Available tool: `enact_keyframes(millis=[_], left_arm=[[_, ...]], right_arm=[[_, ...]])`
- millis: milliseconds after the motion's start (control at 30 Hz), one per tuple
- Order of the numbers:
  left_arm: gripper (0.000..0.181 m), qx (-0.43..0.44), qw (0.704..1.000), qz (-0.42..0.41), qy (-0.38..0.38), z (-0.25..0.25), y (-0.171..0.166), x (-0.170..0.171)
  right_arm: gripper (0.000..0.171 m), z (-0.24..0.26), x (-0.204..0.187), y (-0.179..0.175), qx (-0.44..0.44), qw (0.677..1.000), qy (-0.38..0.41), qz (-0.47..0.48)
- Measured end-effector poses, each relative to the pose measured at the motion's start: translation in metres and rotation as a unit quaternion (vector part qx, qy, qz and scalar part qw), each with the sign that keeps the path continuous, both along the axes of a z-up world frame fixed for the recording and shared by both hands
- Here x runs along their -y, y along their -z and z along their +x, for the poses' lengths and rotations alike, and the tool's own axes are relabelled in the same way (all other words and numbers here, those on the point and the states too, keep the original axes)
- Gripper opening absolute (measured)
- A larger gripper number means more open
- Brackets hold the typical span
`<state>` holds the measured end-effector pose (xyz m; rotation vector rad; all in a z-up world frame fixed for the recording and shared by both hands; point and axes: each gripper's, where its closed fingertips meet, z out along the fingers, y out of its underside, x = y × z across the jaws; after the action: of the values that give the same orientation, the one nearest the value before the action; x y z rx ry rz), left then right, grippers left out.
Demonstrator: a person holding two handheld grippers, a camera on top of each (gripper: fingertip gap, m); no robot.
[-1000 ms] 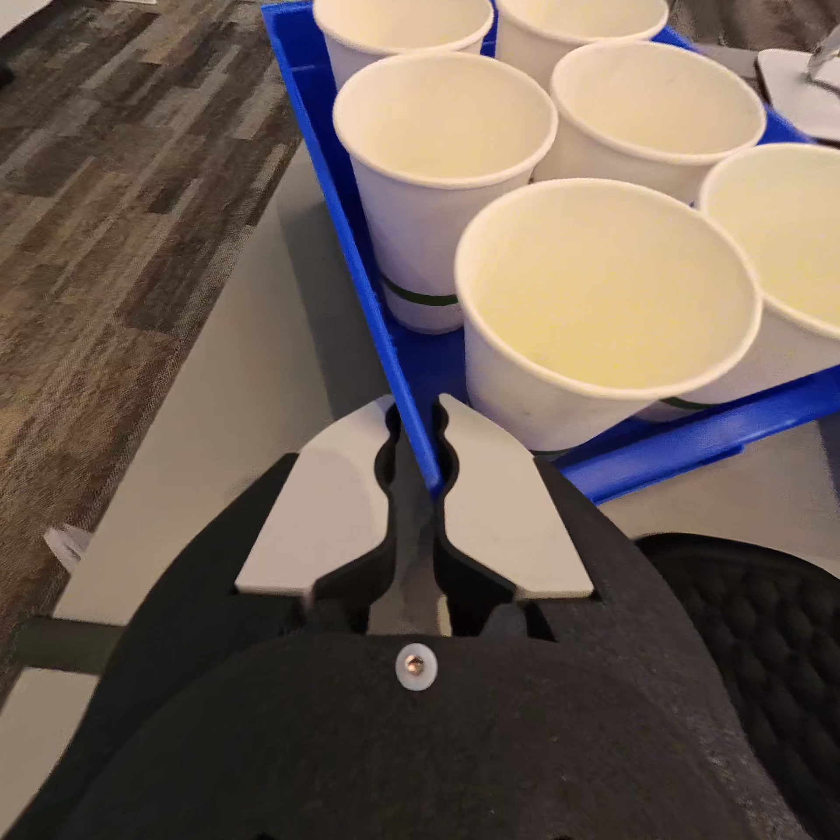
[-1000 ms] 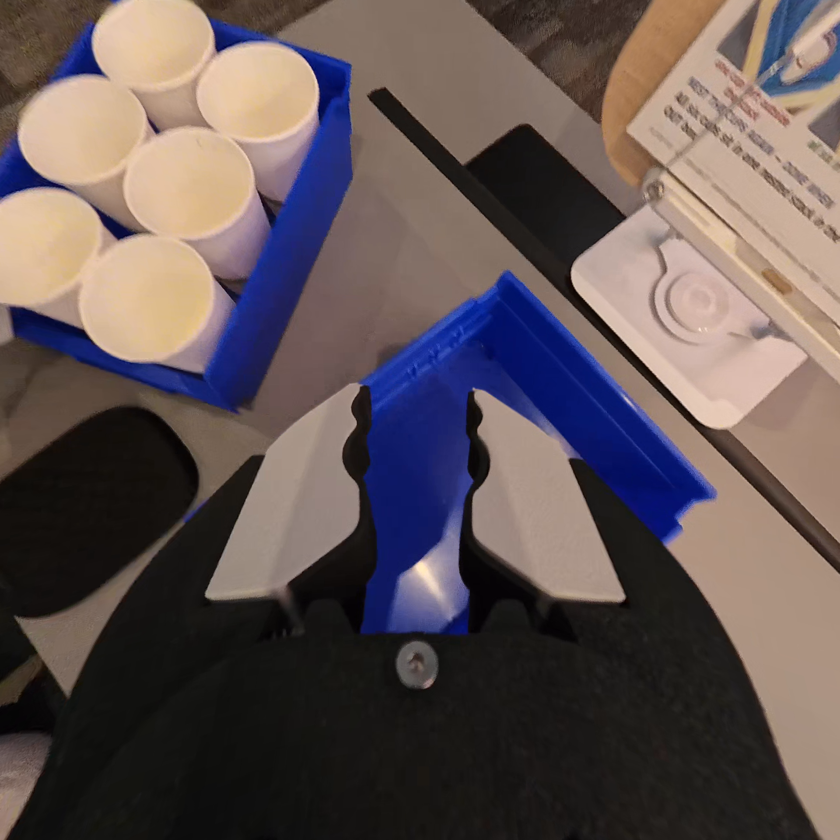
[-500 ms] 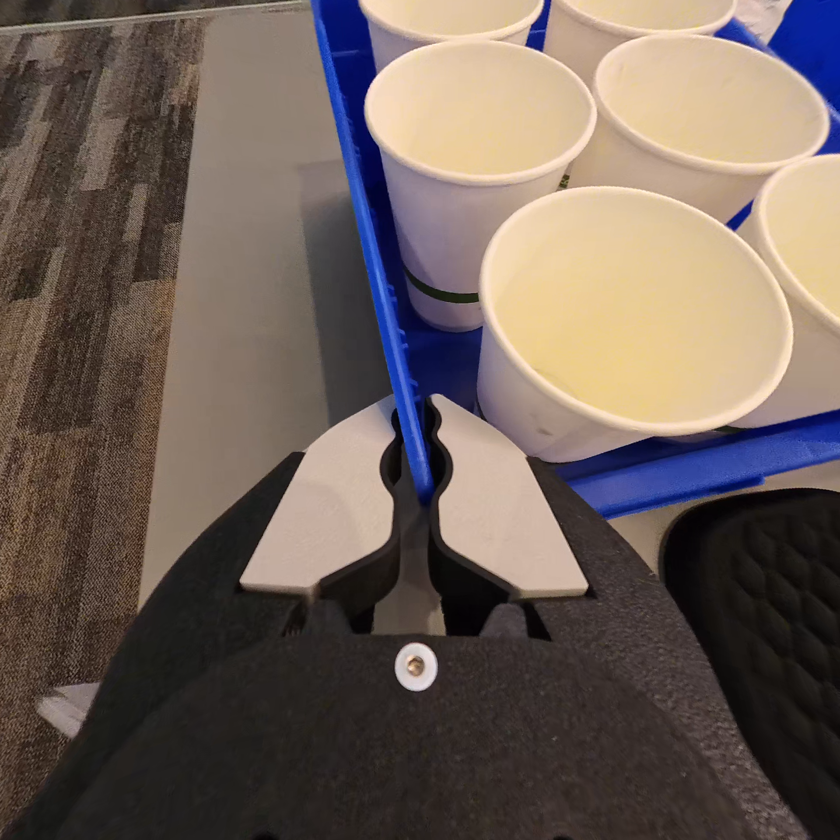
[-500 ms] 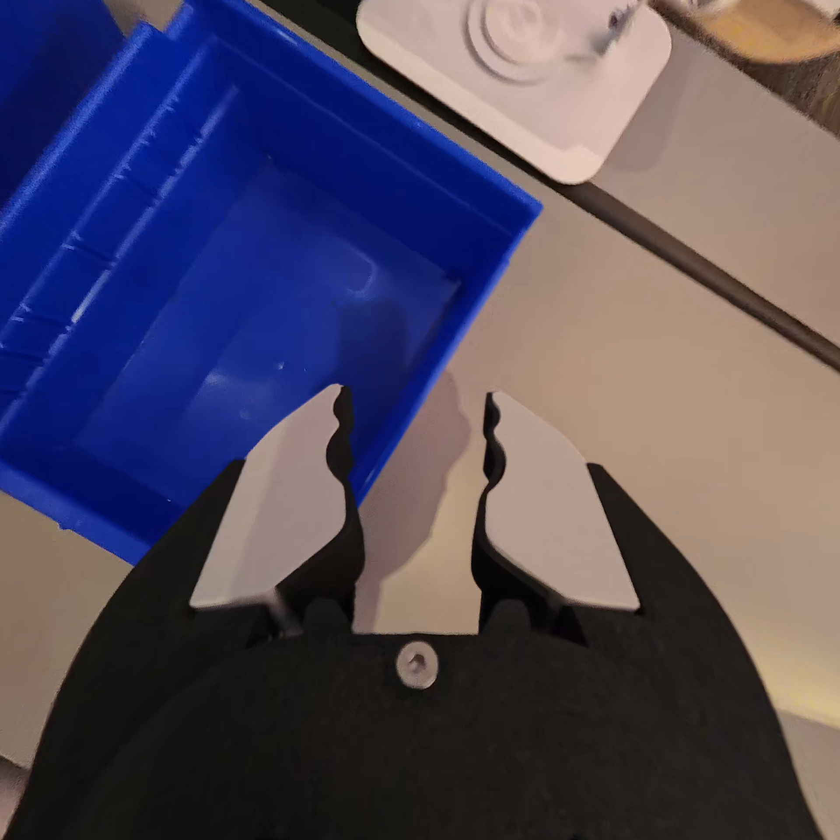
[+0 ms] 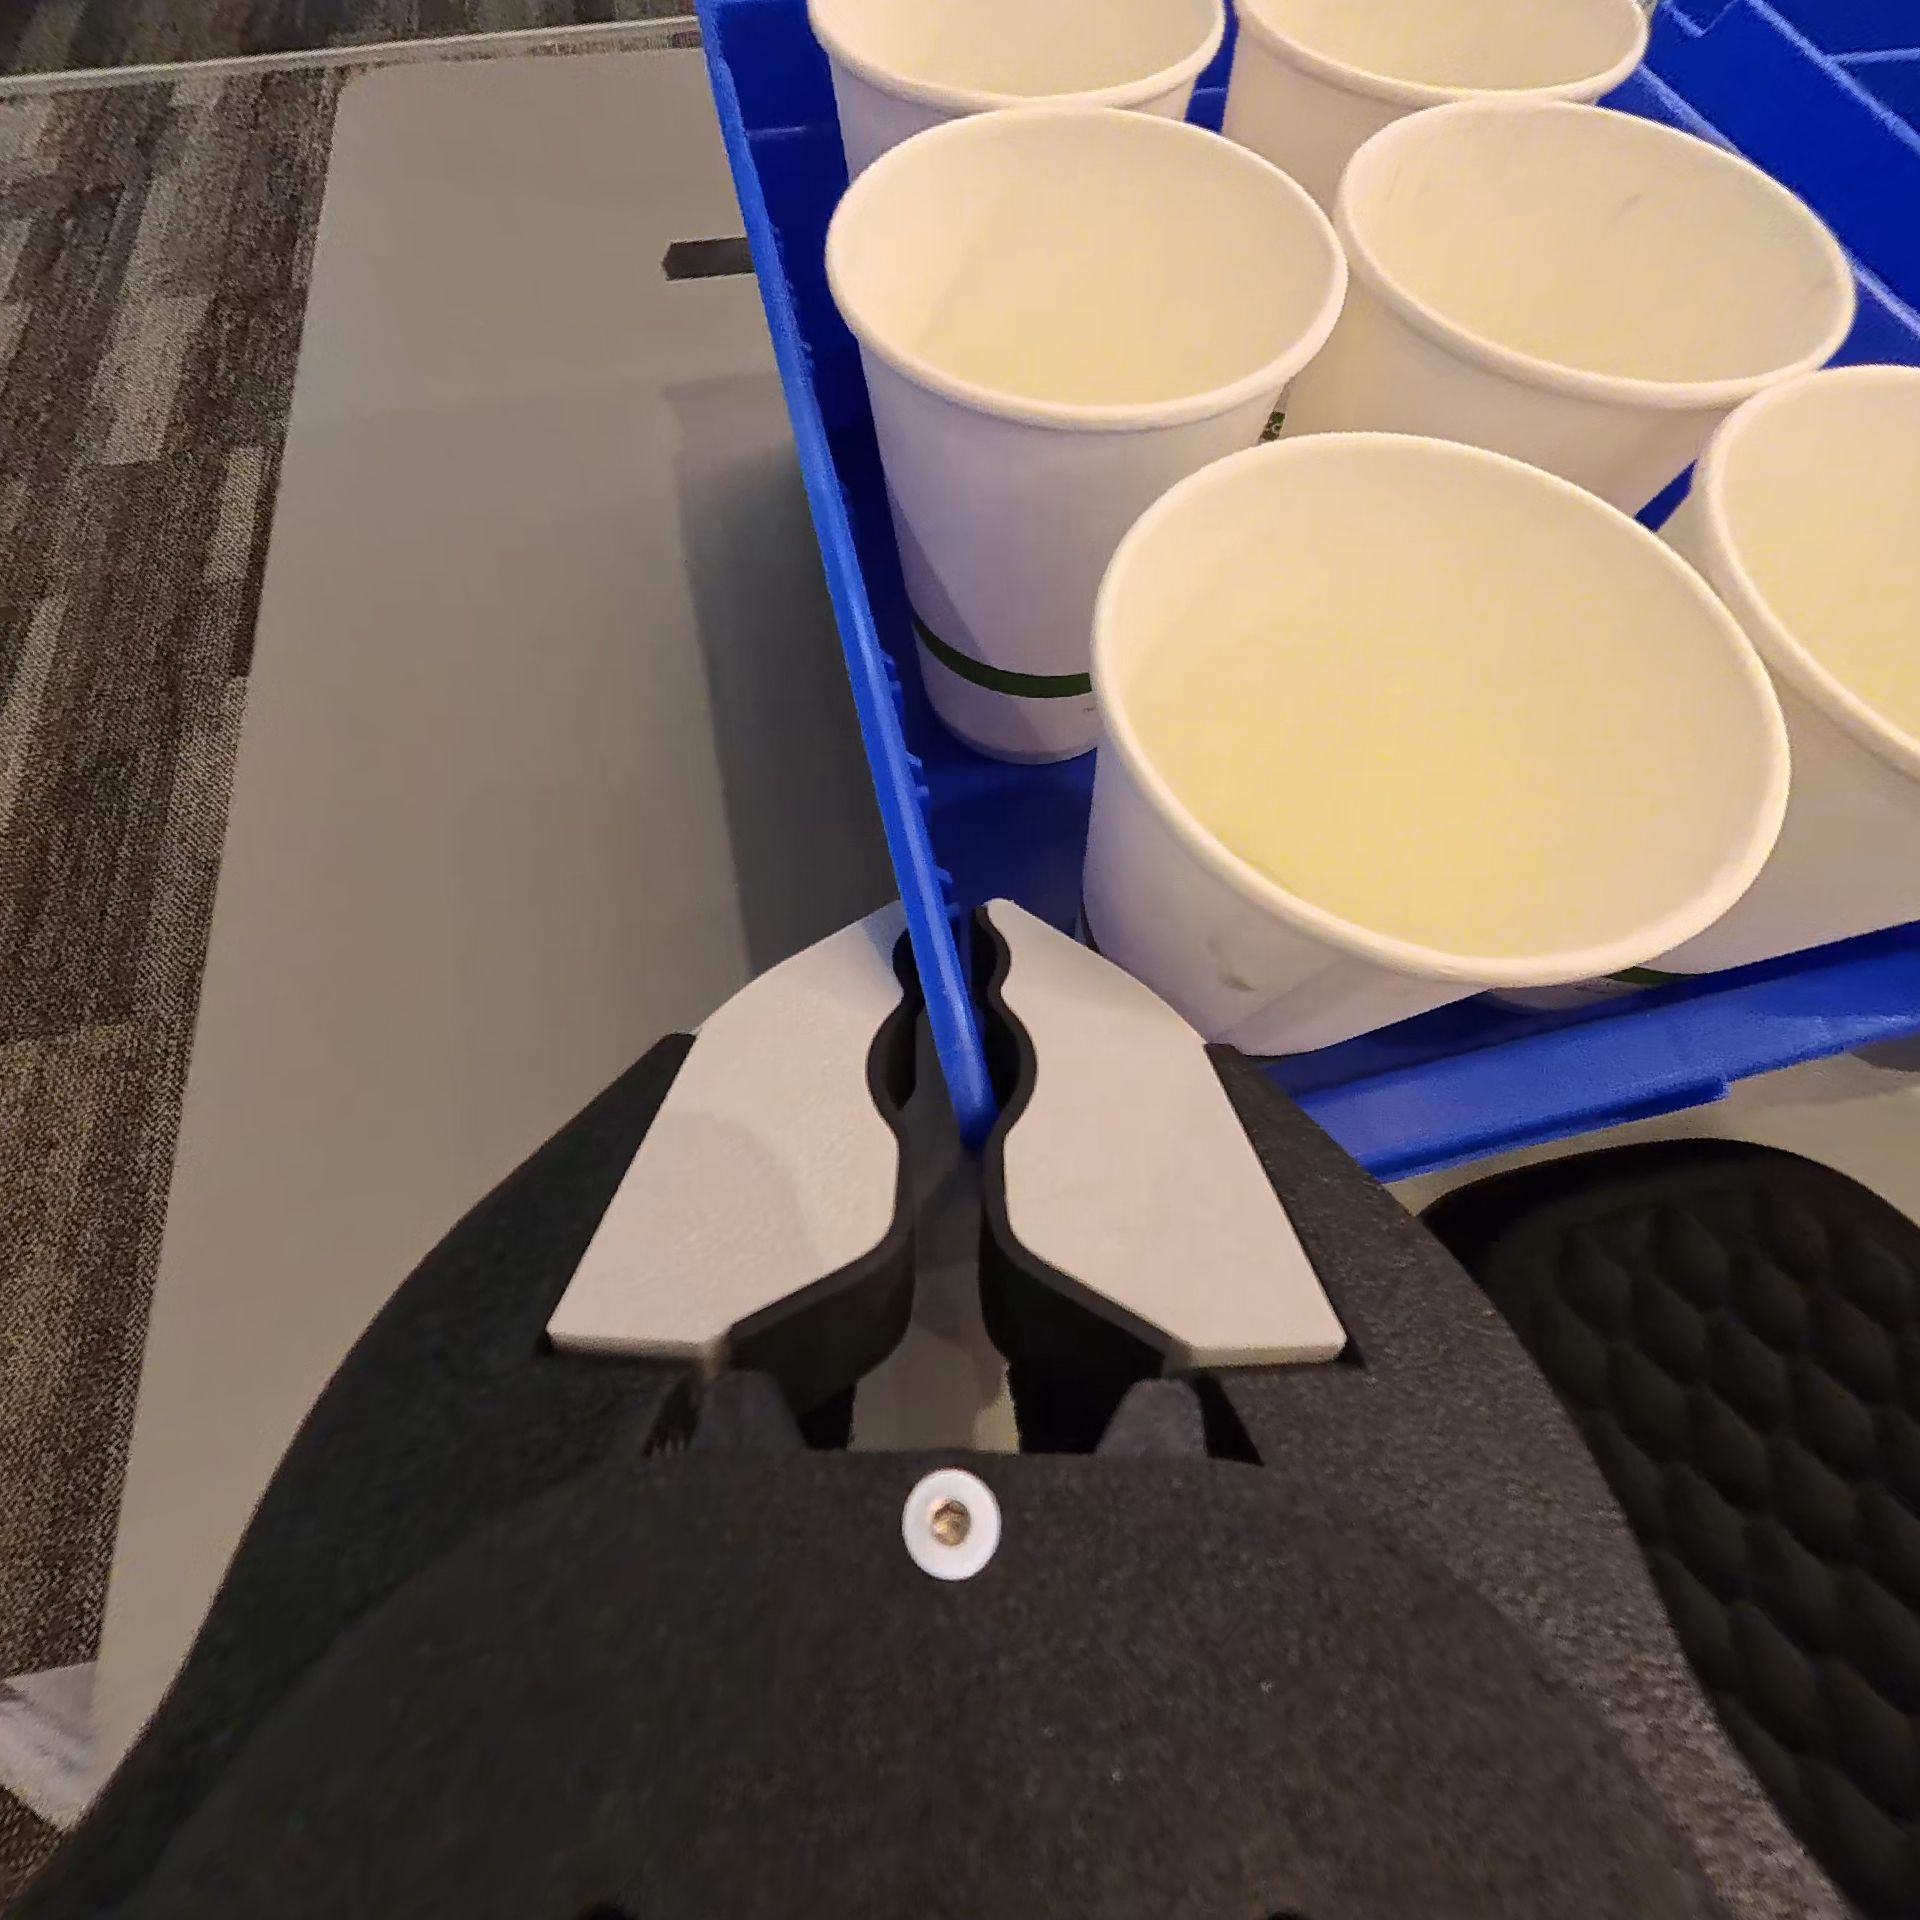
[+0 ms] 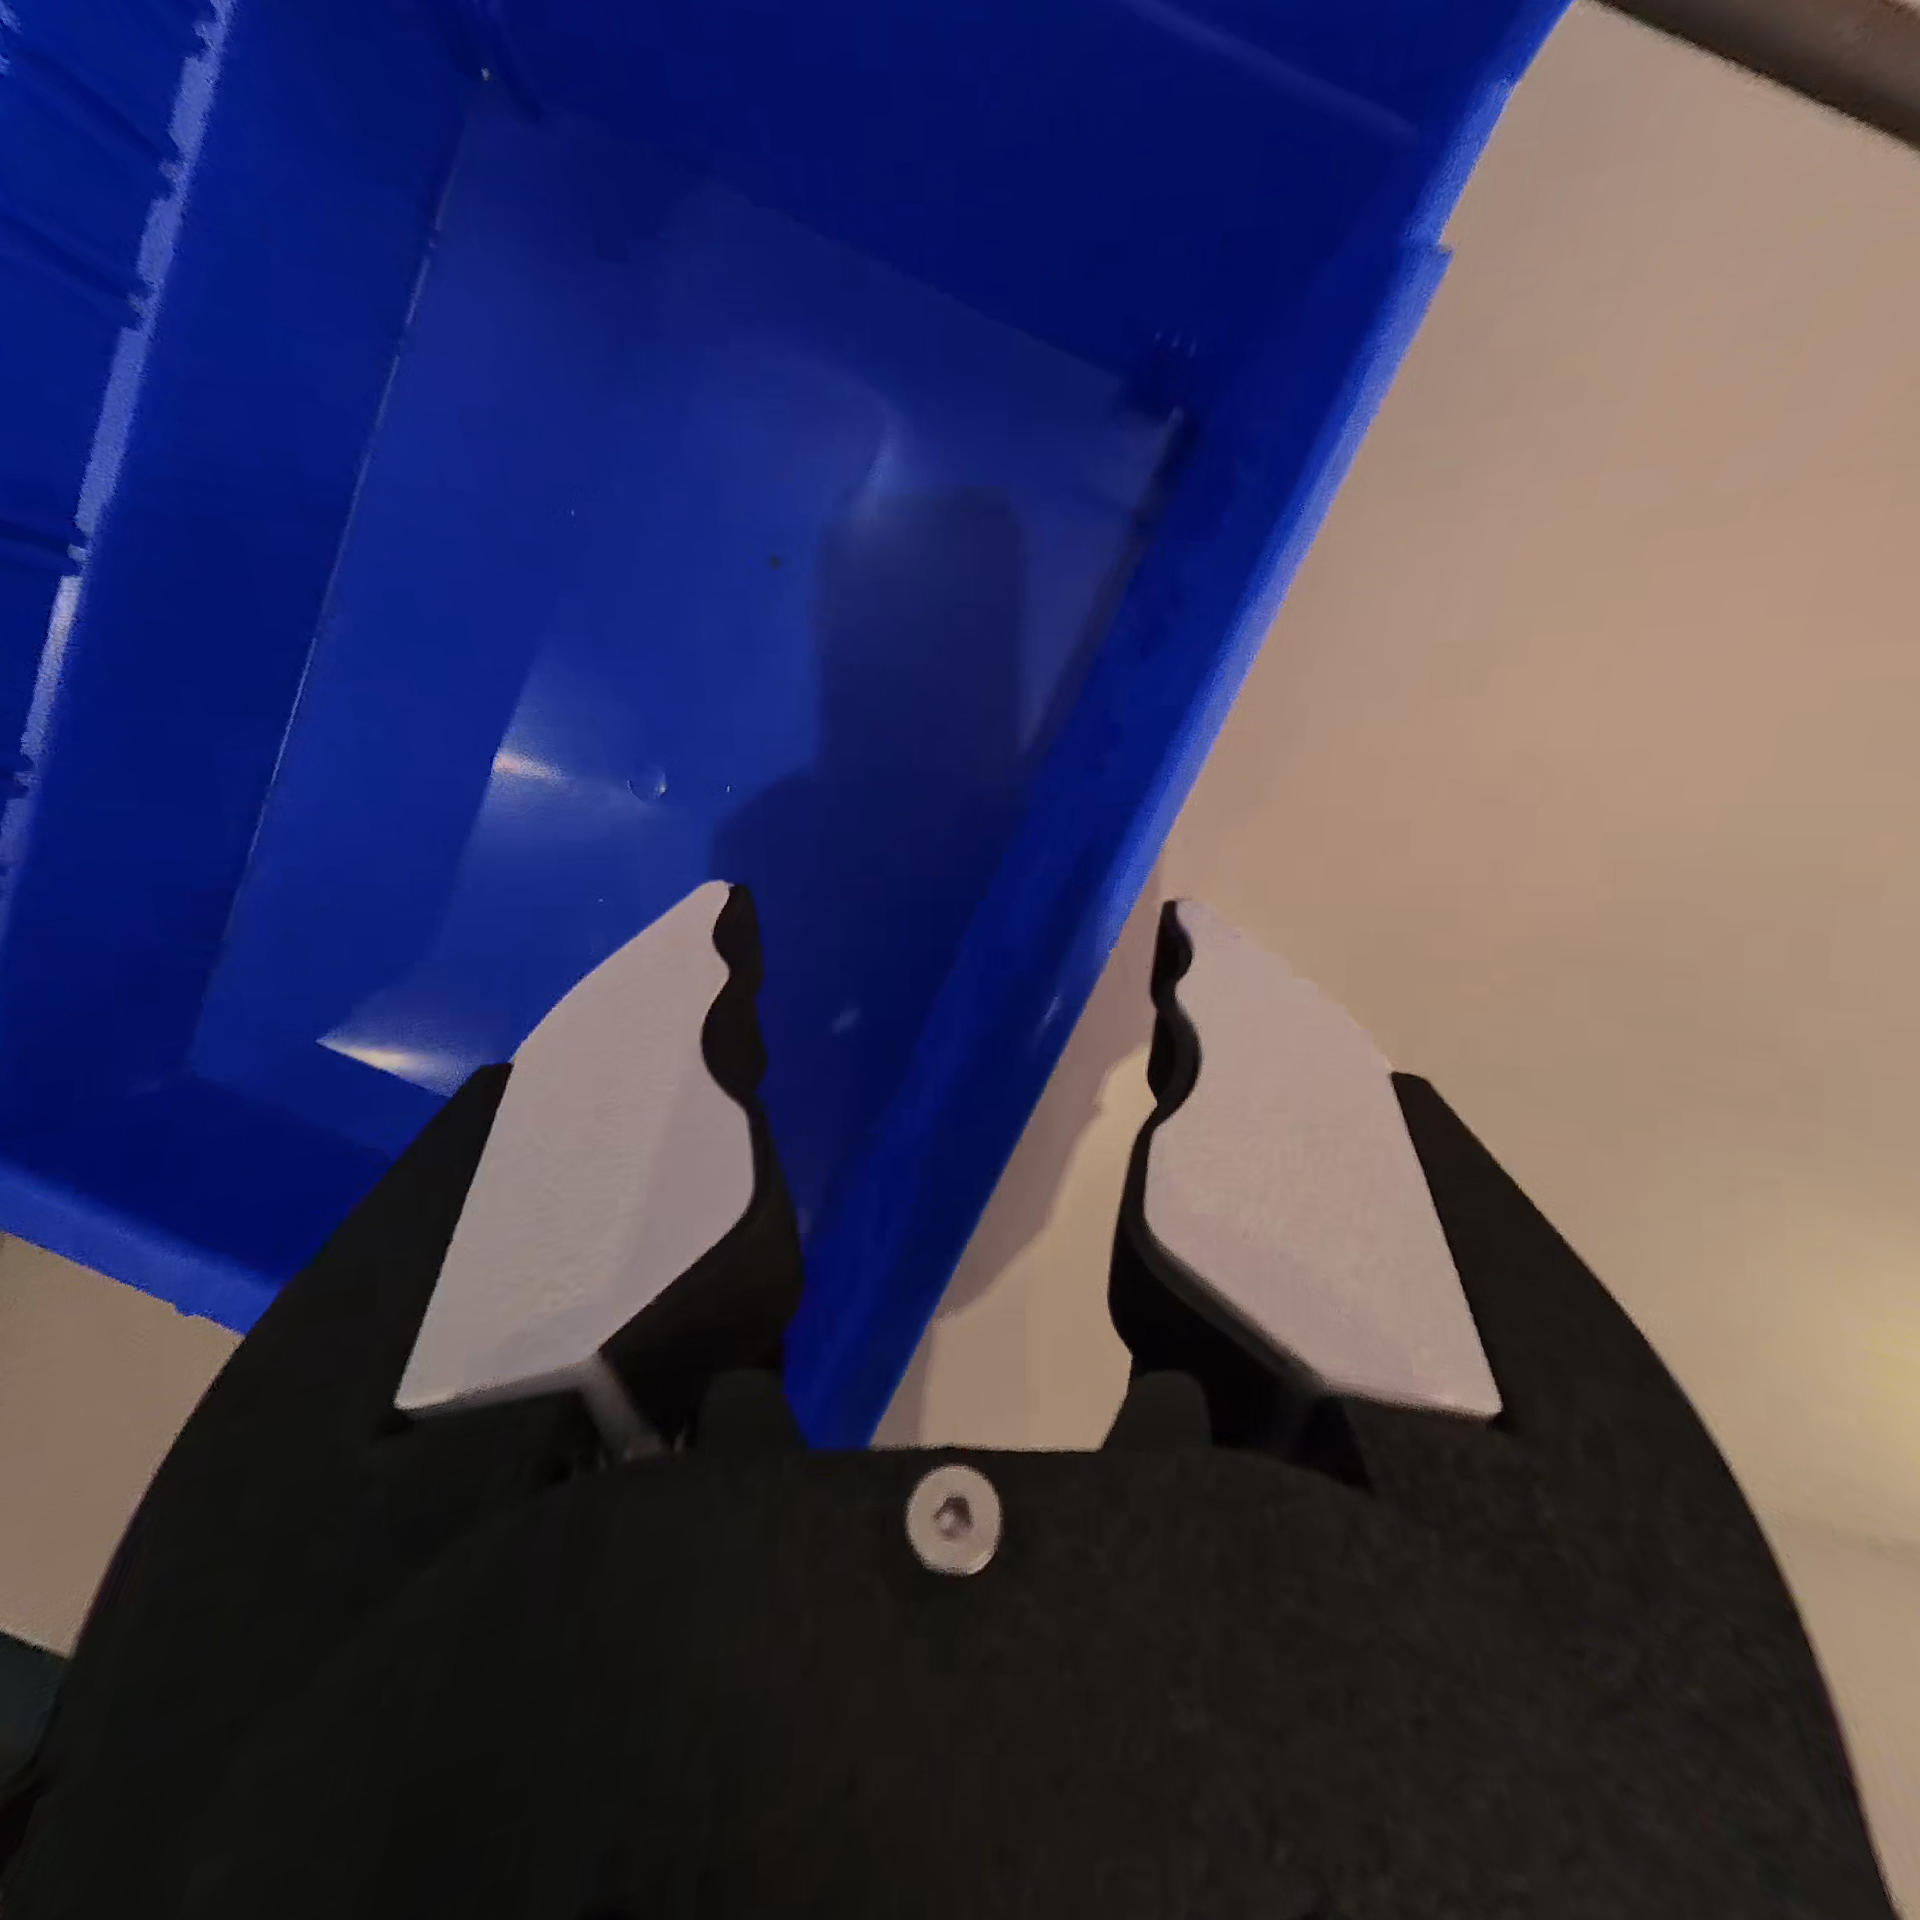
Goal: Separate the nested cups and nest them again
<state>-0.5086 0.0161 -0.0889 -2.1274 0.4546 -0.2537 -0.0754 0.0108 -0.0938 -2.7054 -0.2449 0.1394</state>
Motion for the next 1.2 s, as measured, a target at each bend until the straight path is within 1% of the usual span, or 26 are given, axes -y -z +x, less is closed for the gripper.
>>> enact_keyframes(millis=[100,133,167,200,233,267,333,400,533,600,767,1000,1200], left_arm=[[0.008,0.005,1.000,0.002,0.005,0.006,0.000,0.001],[0.009,0.008,1.000,0.004,0.005,0.006,0.000,0.001],[0.018,0.012,1.000,0.010,-0.001,0.006,-0.002,0.001],[0.034,0.019,1.000,0.019,-0.010,0.005,-0.005,0.001],[0.046,0.027,0.999,0.030,-0.018,0.003,-0.009,0.003],[0.054,0.035,0.998,0.040,-0.024,0.001,-0.014,0.007],[0.062,0.047,0.996,0.064,-0.036,-0.003,-0.026,0.017],[0.065,0.050,0.994,0.089,-0.046,-0.008,-0.038,0.029],[0.062,0.021,0.992,0.103,-0.063,-0.022,-0.049,0.050],[0.061,0.012,0.993,0.103,-0.065,-0.026,-0.052,0.058],[0.059,0.053,0.993,0.095,-0.045,-0.018,-0.061,0.072],[0.058,0.074,0.988,0.129,-0.037,-0.006,-0.090,0.068],[0.058,0.074,0.986,0.148,-0.018,0.021,-0.113,0.060]], right_arm=[[0.064,-0.002,0.004,0.015,-0.006,0.999,0.003,-0.041],[0.054,-0.002,0.006,0.020,-0.010,0.998,0.003,-0.058],[0.040,-0.002,0.008,0.025,-0.010,0.997,0.000,-0.077],[0.027,0.004,0.008,0.026,0.005,0.997,0.004,-0.079],[0.020,0.006,0.007,0.027,0.003,0.996,0.005,-0.084],[0.017,0.008,0.007,0.027,-0.003,0.996,0.012,-0.088],[0.008,0.020,0.005,0.027,-0.001,0.995,0.030,-0.094],[0.007,0.033,0.004,0.027,-0.007,0.994,0.042,-0.100],[0.006,0.063,0.006,0.028,-0.038,0.990,0.059,-0.120],[0.006,0.088,0.009,0.028,-0.042,0.988,0.072,-0.127],[0.006,0.163,0.024,0.029,-0.046,0.985,0.106,-0.131],[0.006,0.271,0.061,0.030,-0.049,0.977,0.168,-0.123],[0.006,0.325,0.083,0.031,-0.050,0.973,0.192,-0.115]])
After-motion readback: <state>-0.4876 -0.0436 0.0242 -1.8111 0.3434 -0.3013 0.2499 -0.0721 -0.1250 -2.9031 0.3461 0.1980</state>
